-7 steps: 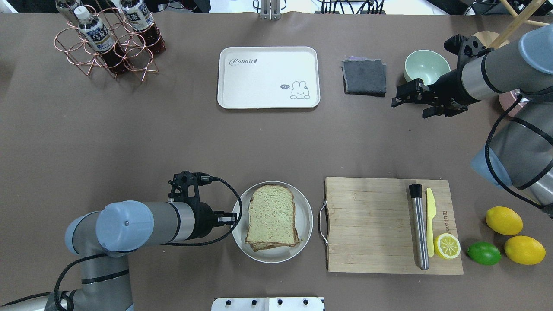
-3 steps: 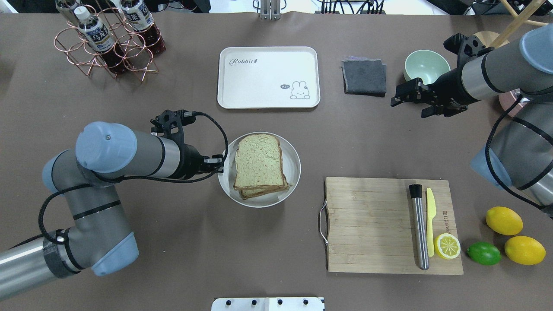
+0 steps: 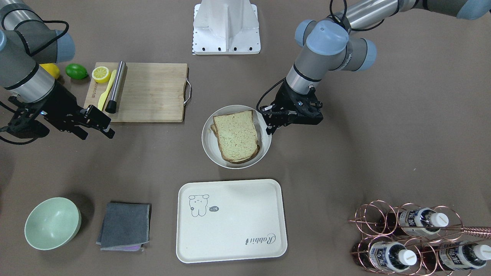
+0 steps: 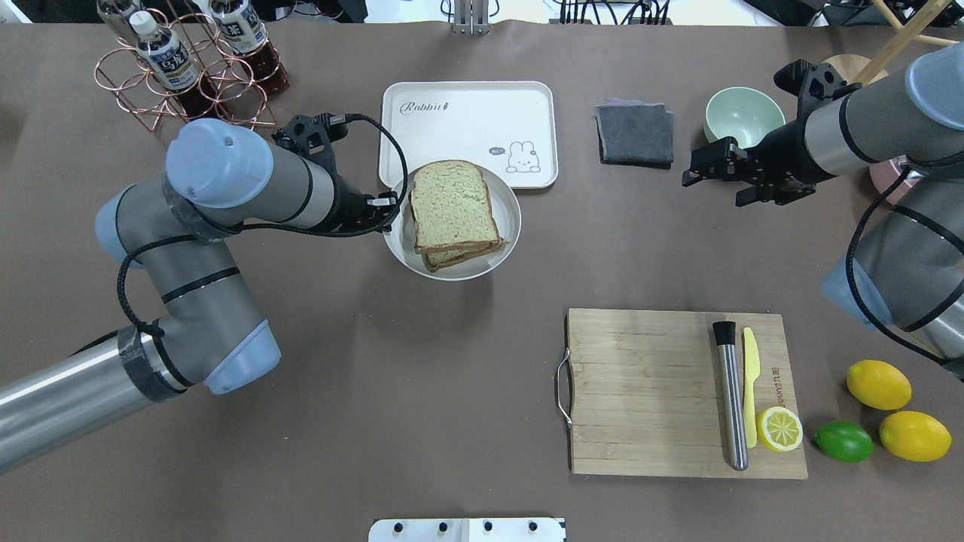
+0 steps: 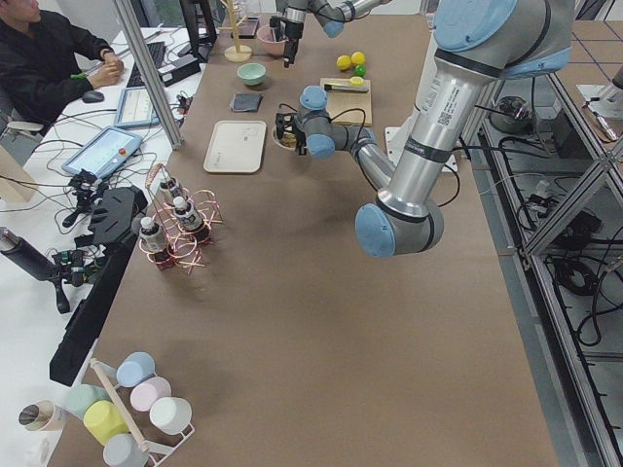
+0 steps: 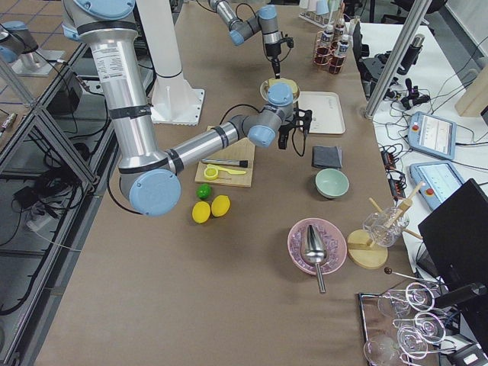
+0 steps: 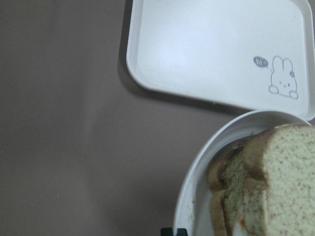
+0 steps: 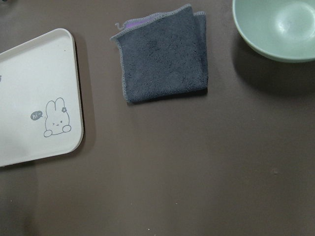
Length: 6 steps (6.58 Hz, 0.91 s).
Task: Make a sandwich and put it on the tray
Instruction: 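Carry the plate with the left gripper over the white Rabbit tray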
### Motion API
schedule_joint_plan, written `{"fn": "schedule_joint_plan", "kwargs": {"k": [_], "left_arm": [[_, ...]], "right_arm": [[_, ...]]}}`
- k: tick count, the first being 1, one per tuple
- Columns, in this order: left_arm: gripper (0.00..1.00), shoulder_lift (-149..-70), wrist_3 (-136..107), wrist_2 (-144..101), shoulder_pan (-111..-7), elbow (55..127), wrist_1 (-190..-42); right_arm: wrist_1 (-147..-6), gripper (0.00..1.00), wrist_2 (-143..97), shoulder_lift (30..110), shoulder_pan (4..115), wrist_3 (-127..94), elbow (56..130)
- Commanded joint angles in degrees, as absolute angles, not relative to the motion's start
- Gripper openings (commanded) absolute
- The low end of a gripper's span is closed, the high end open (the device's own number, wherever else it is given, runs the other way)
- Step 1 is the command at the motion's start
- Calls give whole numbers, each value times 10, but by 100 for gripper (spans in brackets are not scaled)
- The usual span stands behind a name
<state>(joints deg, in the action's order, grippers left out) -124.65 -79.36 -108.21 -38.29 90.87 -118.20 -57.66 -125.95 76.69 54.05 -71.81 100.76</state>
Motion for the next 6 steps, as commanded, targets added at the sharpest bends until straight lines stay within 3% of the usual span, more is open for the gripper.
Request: {"fn": "schedule_joint_plan", "kwargs": {"k": [1,2,6], "left_arm": [[0,-1325,-760,-1085,-408,784,-1233],[0,-1340,-739,-1111,-424,707,-1318],[0,-1424,-687,-1121,-455,565,-1349]], "right_arm": [[-576,99,-1257,767,541,-718,1007],[-576,99,-1257,767,541,-718,1007],[-576,99,-1255,766,540,-718,1005]]}}
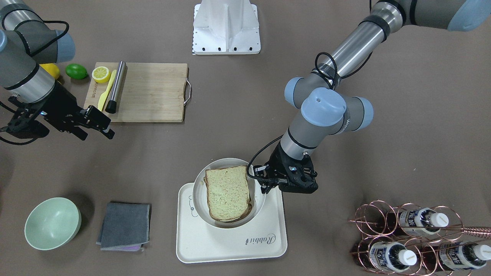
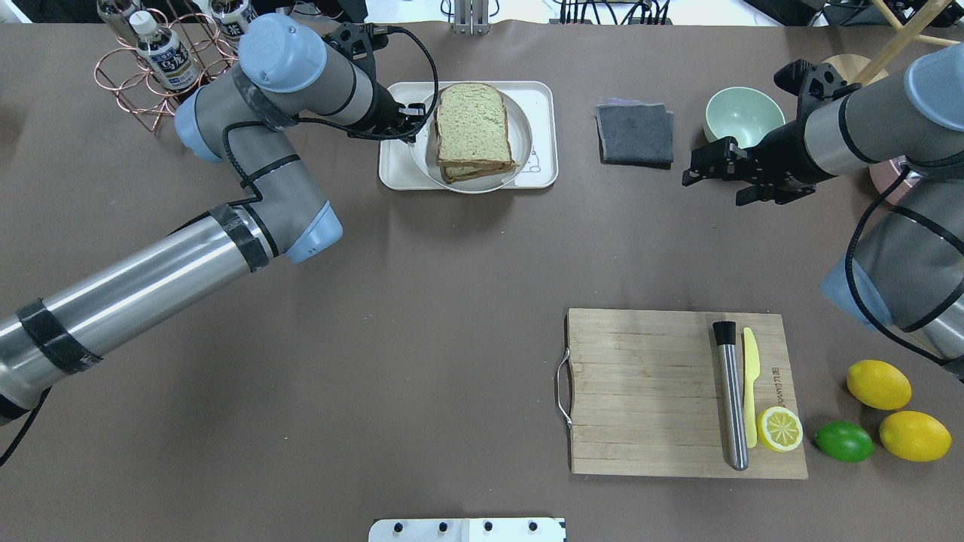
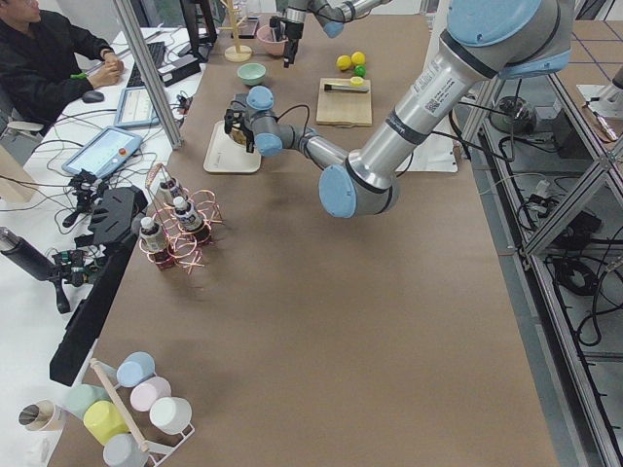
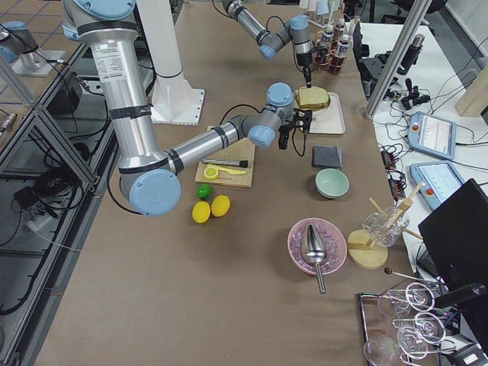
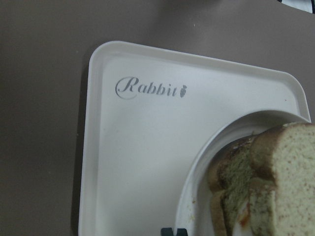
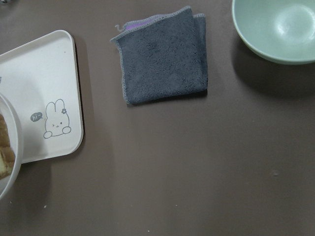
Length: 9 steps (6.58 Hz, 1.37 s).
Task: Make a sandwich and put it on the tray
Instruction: 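Carry the plate with the left gripper over the white Rabbit tray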
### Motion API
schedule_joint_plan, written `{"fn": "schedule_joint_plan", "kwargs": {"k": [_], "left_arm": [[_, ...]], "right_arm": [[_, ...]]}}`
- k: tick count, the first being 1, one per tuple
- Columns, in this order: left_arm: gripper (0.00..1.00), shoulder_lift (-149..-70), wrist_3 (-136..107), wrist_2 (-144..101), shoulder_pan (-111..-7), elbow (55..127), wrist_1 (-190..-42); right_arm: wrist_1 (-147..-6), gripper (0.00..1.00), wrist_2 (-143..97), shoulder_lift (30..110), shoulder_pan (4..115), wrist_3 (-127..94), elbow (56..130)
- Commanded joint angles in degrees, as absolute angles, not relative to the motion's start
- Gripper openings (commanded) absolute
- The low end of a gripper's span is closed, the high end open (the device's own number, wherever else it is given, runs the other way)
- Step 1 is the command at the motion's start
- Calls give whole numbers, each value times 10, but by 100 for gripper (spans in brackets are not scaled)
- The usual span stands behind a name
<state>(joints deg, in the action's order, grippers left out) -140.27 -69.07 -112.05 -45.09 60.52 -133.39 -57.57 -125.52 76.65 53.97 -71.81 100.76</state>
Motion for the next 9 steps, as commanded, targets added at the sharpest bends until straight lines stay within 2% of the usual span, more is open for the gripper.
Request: {"fn": "schedule_joint_plan", "kwargs": {"k": [1,6,9], "left_arm": [[0,-1432,-687,-1118,-458,538,-1360],[0,-1441,-818,-1101,-457,511,-1399],[0,-1441,-903,-984,-415,488,-1408]], "right_arm": [[-577,99,-1255,766,539,-716,1005],[-577,99,-1253,761,539,-711,1004],[-577,99,-1253,759,539,-708,994]]}}
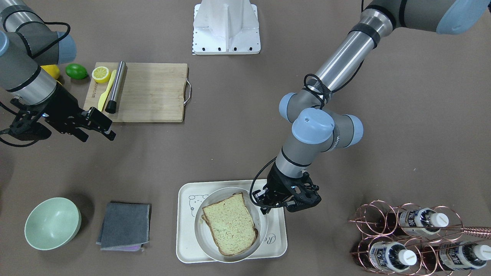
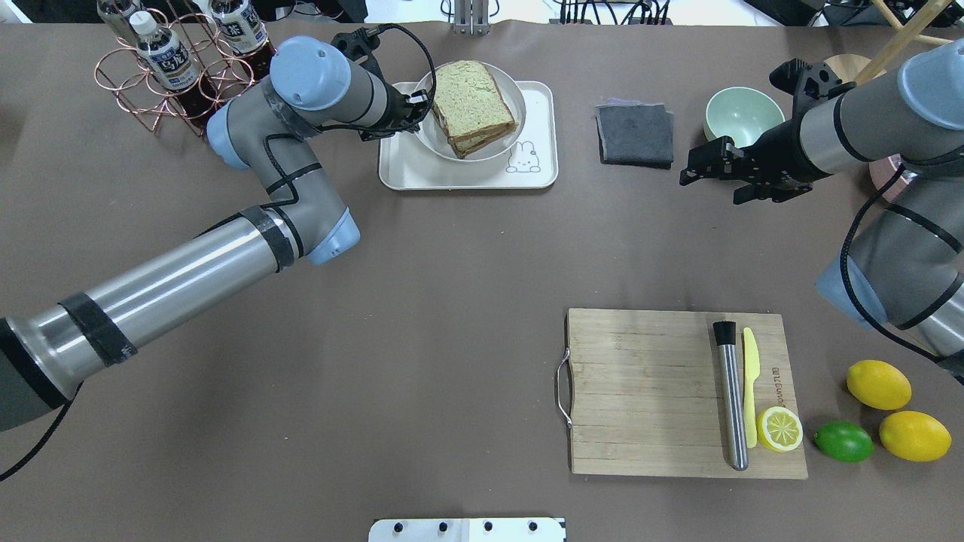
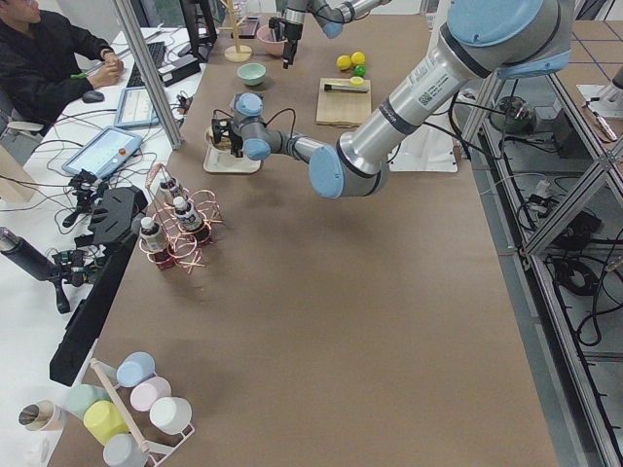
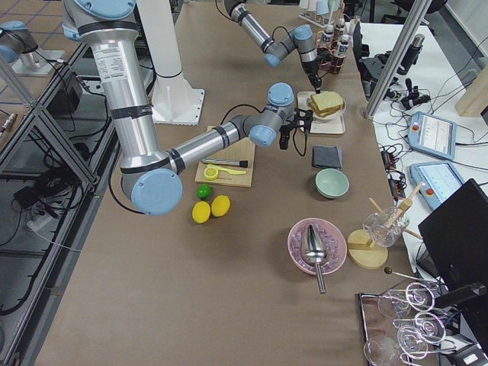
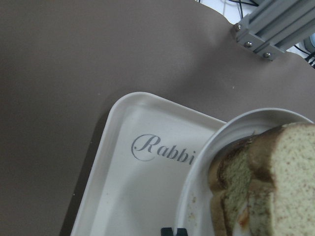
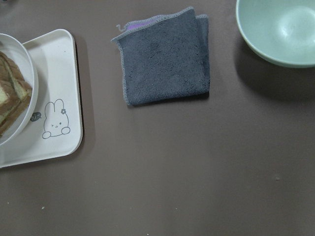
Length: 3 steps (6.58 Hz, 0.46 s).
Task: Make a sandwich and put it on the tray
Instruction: 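Lower the plate onto the tray and open the left gripper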
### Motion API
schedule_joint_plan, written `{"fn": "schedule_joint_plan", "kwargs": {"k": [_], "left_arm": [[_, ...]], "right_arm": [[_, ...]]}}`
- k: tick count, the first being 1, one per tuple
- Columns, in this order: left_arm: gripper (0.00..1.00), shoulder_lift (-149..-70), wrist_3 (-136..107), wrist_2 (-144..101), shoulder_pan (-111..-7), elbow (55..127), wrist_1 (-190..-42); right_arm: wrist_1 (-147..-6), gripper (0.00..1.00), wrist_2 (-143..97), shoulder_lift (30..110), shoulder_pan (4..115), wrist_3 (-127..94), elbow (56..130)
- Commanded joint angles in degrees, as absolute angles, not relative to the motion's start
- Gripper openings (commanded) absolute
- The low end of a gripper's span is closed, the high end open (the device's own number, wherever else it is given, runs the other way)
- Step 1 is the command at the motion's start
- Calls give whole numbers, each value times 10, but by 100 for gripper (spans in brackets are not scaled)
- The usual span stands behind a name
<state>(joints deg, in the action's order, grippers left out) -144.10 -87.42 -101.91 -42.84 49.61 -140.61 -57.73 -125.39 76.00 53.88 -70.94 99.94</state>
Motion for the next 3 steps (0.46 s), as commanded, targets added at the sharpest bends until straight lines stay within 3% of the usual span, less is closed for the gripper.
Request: {"fn": "schedule_joint_plan", "kwargs": {"k": [1,3], "left_arm": [[0,-1441,-911,-983,-413,486,-1408],[0,-1441,-911,-991,-414,486,-1408]], "right_arm": [[-577,99,-1253,755,539,-705,991],[-577,99,-1254,755,545,-694,987]]}}
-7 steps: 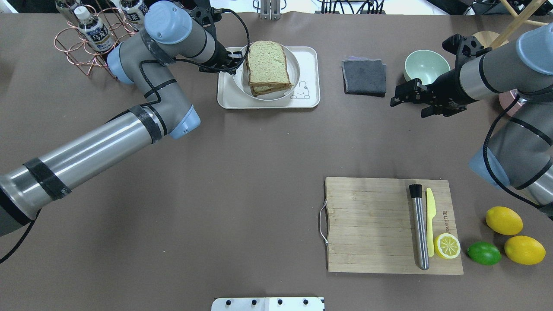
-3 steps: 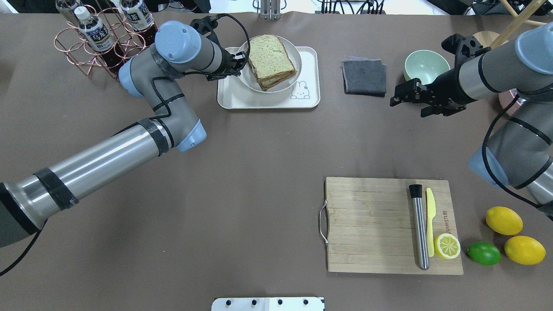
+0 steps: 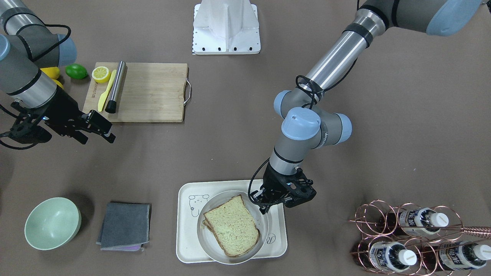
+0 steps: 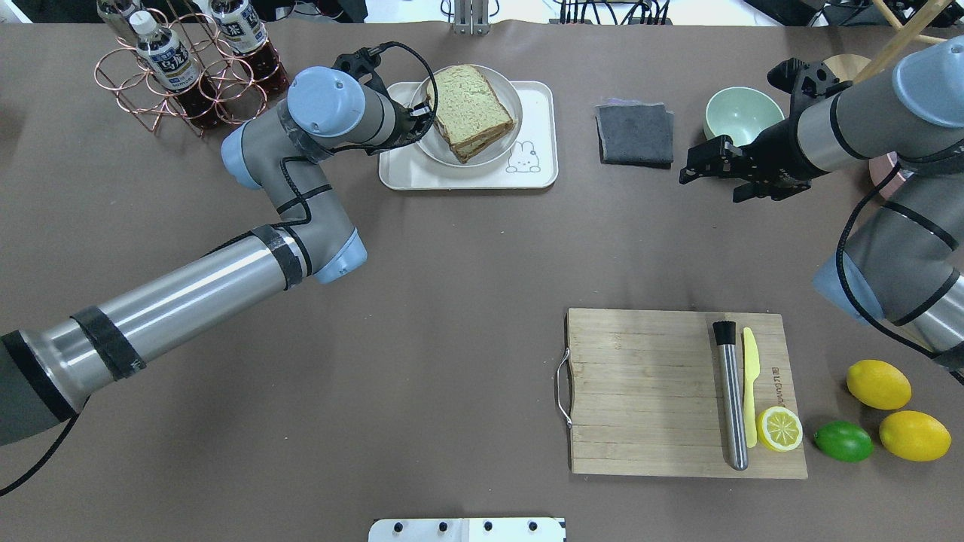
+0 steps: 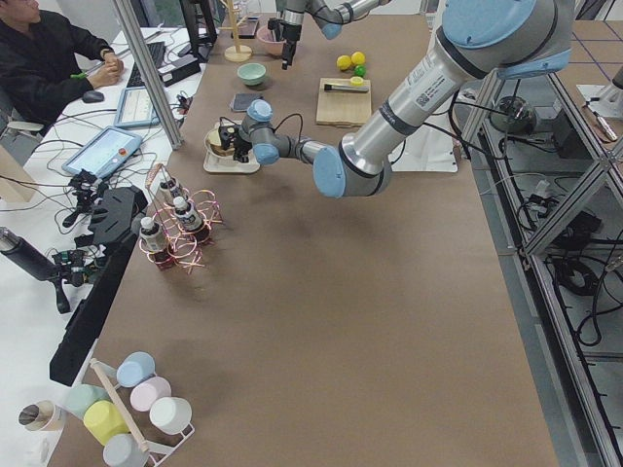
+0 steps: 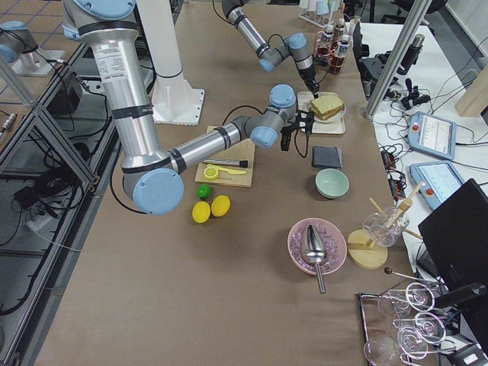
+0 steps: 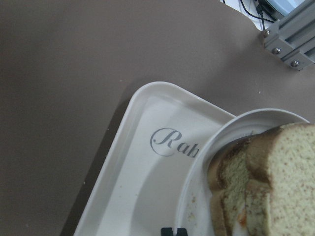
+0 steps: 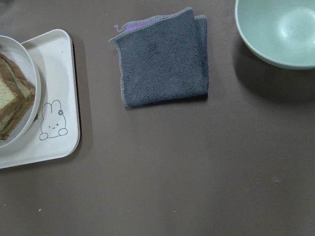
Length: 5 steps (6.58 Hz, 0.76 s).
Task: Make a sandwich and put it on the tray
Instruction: 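Lower the plate onto the tray and open the left gripper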
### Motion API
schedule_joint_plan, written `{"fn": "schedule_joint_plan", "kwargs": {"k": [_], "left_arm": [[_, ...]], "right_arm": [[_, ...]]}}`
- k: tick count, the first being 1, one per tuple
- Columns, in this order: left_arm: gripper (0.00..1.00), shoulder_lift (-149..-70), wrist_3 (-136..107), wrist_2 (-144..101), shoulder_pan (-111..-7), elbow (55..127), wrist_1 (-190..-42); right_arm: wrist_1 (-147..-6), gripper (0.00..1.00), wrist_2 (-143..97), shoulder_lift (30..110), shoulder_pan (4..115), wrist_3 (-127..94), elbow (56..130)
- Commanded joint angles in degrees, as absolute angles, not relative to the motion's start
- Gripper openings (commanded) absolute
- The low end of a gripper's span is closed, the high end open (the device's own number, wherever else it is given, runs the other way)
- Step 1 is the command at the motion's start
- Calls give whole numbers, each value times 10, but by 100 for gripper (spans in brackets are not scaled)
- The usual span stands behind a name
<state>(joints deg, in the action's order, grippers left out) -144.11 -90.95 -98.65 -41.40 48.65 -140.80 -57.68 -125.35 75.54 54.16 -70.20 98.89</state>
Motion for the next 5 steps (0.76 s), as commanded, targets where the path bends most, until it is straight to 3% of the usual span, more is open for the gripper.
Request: {"fn": "schedule_joint_plan", "kwargs": {"k": [1,5], "left_arm": [[0,-1443,-911,-1008,-416,487,-1408],[0,-1425,-892,-1043,-425,526,-1405]], "right_arm": [[-577,99,-1254,755,545,-694,987],[-577,99,-1254,755,547,-694,987]]}}
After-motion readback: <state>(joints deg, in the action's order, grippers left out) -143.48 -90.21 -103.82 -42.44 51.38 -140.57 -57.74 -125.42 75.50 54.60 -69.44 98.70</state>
